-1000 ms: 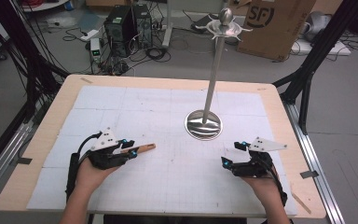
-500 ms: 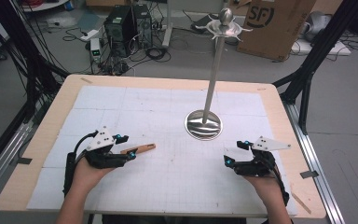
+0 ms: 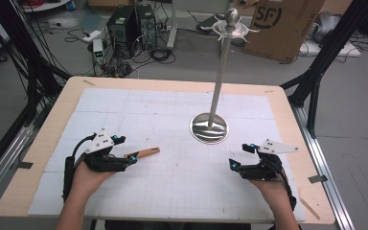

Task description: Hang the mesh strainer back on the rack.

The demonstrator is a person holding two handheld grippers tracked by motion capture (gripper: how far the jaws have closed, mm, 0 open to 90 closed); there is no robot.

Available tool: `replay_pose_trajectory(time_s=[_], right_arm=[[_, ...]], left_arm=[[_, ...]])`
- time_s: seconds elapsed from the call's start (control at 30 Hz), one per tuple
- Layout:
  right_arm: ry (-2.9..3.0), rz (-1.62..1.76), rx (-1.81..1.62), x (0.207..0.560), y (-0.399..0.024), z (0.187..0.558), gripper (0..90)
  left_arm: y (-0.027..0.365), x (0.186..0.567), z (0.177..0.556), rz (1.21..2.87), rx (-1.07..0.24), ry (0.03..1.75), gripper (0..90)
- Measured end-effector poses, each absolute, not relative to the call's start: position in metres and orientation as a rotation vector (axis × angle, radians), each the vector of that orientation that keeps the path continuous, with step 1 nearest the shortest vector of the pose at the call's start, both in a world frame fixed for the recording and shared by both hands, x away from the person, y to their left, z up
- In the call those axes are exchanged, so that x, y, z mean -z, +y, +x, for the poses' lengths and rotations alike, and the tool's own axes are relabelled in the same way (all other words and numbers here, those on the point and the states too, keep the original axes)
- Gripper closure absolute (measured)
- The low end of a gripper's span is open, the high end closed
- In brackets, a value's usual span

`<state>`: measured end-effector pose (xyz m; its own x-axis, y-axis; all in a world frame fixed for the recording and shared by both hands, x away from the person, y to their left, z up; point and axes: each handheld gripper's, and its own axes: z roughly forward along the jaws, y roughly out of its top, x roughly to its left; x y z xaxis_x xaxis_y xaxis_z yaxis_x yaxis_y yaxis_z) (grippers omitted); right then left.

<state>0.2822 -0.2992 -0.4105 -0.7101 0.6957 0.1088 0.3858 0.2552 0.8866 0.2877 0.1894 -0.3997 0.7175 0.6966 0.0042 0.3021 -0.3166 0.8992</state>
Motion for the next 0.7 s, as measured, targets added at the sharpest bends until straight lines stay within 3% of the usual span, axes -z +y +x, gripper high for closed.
replay_pose_trajectory(time_s=[0.17,0.7], right_arm=[[2.226,1.004,-1.434,0.411,-0.3,0.282,16.9],[2.212,0.992,-1.436,0.408,-0.304,0.276,16.9]], left_arm=[[0.192,0.401,0.289,1.914,-0.502,0.801,21.0],[0.18,0.401,0.294,2.014,-0.5,0.76,21.5]])
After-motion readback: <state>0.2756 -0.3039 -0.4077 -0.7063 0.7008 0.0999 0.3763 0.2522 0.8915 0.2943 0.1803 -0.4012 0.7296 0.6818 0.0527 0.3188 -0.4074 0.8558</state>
